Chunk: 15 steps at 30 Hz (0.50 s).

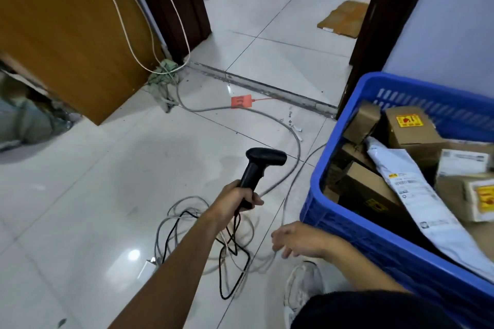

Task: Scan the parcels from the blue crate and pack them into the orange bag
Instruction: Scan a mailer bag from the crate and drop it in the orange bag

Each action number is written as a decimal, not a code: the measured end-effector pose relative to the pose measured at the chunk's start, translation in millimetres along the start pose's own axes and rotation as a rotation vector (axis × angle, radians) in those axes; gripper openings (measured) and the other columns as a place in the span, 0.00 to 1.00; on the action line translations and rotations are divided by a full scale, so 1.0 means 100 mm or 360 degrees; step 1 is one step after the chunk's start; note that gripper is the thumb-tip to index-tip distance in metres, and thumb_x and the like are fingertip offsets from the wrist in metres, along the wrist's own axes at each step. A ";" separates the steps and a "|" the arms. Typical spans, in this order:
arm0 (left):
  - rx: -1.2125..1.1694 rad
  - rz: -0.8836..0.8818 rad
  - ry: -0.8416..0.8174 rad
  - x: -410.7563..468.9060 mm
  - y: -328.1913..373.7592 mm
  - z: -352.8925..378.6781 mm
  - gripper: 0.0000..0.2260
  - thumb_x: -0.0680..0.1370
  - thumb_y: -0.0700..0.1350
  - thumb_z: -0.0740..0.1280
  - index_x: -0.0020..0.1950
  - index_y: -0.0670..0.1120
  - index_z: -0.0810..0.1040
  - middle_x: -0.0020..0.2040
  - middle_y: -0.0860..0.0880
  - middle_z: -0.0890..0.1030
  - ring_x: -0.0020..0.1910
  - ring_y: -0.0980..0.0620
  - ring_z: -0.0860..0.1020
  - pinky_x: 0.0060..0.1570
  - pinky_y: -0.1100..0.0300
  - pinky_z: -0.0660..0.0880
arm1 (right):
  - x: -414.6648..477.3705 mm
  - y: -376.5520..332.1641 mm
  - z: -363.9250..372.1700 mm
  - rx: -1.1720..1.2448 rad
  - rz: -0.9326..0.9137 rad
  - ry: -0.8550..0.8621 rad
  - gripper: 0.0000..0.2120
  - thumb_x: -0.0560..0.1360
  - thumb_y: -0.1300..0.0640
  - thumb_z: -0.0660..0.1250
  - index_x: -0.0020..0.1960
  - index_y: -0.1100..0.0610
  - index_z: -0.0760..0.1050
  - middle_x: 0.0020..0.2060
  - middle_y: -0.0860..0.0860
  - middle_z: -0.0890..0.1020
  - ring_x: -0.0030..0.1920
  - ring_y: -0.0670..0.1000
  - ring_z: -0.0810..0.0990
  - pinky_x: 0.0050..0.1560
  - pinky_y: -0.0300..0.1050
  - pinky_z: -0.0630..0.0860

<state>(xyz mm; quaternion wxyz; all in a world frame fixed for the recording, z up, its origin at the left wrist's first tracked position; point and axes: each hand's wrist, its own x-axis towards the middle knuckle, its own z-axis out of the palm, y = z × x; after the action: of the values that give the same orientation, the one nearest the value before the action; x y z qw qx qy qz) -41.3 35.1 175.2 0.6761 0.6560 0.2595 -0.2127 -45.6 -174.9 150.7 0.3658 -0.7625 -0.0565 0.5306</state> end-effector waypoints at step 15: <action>0.0315 0.0872 -0.0358 -1.37 1.66 1.06 0.08 0.64 0.34 0.64 0.38 0.44 0.77 0.37 0.43 0.81 0.42 0.45 0.78 0.52 0.48 0.73 | -2.12 -0.87 -0.68 0.0194 -0.0607 0.0596 0.20 0.81 0.48 0.67 0.71 0.49 0.70 0.56 0.48 0.84 0.49 0.48 0.87 0.58 0.49 0.81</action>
<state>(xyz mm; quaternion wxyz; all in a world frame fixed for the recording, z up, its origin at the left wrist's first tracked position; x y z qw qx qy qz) -34.9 -70.0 391.0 0.6655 0.7366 -0.0254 -0.1180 -52.5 -245.8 378.8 0.5086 -0.7995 -0.0984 0.3041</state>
